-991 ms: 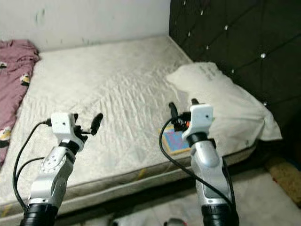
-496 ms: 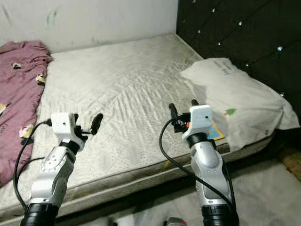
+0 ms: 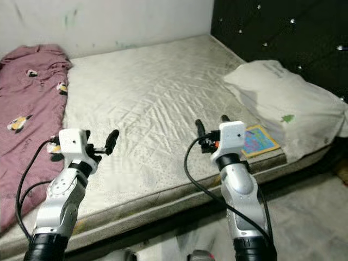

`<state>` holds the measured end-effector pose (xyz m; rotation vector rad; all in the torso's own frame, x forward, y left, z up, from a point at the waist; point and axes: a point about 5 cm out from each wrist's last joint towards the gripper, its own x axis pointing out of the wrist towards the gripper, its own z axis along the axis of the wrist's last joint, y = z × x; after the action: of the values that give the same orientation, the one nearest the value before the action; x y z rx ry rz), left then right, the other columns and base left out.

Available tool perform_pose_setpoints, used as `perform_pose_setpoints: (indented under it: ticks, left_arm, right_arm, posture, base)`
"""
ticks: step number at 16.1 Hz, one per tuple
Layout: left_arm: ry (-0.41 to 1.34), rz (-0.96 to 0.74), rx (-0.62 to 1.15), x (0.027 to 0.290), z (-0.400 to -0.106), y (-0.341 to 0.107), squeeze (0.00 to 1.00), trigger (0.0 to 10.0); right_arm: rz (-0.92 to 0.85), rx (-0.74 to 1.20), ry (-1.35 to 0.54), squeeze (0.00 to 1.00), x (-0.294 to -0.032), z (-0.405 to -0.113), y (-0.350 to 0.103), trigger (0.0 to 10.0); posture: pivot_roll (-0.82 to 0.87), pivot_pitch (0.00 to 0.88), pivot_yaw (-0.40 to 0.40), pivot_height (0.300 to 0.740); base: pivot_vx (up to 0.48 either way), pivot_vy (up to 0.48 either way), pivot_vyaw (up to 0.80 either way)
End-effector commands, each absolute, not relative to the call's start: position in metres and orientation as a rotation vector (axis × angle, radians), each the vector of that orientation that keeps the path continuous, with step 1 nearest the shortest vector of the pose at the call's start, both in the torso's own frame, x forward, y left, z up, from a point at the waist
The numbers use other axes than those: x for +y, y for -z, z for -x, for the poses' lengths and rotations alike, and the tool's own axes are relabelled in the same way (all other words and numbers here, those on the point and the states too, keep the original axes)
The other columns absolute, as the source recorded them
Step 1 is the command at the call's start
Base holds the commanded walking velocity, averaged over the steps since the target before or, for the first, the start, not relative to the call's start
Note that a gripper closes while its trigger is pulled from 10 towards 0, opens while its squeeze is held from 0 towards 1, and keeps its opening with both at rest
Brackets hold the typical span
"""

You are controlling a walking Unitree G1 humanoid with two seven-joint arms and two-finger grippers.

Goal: Clean up the room

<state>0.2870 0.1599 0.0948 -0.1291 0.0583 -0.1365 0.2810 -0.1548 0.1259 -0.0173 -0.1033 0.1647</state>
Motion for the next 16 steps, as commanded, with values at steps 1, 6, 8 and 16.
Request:
perform_pose_setpoints:
  ticks: [1, 6, 8, 16]
  left_arm:
    - [0.101, 0.11, 0.063, 0.1717, -0.2858, -0.0948, 0.0, 10.0]
    - [0.103, 0.118, 0.065, 0.1701, -0.2862, -0.0945, 0.0, 10.0]
    - [0.103, 0.12, 0.065, 0.1699, -0.2862, -0.0945, 0.0, 10.0]
    - [0.099, 0.121, 0.063, 0.1699, -0.2866, -0.0942, 0.0, 10.0]
  right_arm:
    - [0.008, -0.127, -0.188, 0.0, -0.1453, -0.2831, -0.132, 10.0]
    - [0.018, -0.12, -0.186, 0.0, -0.1471, -0.2813, -0.131, 10.0]
    - [0.021, -0.118, -0.186, 0.0, -0.1472, -0.2809, -0.131, 10.0]
    - [0.027, -0.119, -0.191, 0.0, -0.1469, -0.2817, -0.1313, 10.0]
  posture:
    - [-0.09, 0.0, 0.047, 0.74]
    - [-0.1, 0.0, 0.046, 0.74]
    - [-0.1, 0.0, 0.045, 0.74]
    - [-0.09, 0.0, 0.043, 0.74]
  base:
    - [0.0, 0.48, 0.0]
    - [0.0, 0.48, 0.0]
    - [0.0, 0.48, 0.0]
    - [0.0, 0.48, 0.0]
